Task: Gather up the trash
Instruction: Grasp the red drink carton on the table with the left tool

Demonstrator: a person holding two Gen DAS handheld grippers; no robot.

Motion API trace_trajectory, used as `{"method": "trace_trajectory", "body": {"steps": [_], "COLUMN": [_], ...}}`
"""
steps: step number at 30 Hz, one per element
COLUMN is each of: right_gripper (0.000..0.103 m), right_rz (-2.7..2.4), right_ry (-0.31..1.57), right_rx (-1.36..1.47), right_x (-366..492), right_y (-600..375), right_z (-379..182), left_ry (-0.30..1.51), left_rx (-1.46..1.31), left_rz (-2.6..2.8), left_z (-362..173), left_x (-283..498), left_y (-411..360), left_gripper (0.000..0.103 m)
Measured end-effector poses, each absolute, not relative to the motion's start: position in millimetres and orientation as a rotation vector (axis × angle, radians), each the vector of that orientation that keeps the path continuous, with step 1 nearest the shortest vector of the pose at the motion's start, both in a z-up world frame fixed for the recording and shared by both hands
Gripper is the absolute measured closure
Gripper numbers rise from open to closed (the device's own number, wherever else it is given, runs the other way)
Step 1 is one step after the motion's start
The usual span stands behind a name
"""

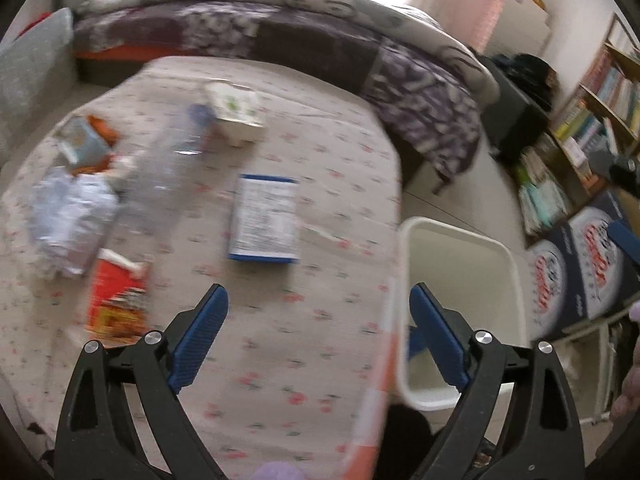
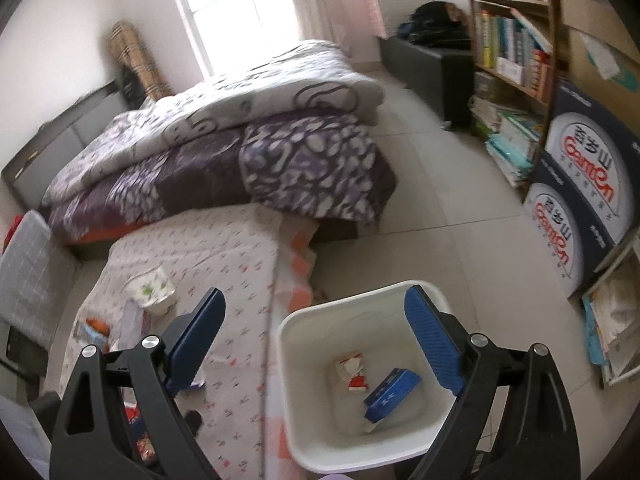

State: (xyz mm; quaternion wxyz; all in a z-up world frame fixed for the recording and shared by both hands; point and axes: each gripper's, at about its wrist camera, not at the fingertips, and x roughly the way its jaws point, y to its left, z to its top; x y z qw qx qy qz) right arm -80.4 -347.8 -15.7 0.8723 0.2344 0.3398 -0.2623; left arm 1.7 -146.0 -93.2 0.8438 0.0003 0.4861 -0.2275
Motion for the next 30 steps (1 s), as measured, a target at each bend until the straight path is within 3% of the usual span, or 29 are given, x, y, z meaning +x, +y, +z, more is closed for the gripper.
{"method": "trace_trajectory", "body": {"steps": [9,23,26,30], "right_gripper": [0.014,0.014,0.014,0.014], "right_rz": [-0.455,-0.411,-0.403,-0.387], "right_ry": [0.773,0.856,0.870,0.886], "right_rx": [0.471,0.409,0.408,0.397], "right_x": [-51,-21,-16,-8], "right_y": [-303,-270,-265,-255], "right_z": [-31,-50,-54,-59], "left_ry": [1.070,1.307,1.338,1.370], "left_rx": [0.032,0.074,0.072,0.044], "left_rz": [-0.301,-0.210,-0.203,-0.205], "left_z": [-96,-157,-165,-173], "left_x": [29,56,58,59], "left_y": [-89,-46,-42,-34], "left_gripper": [0.012,0.012,0.014,0.031]}}
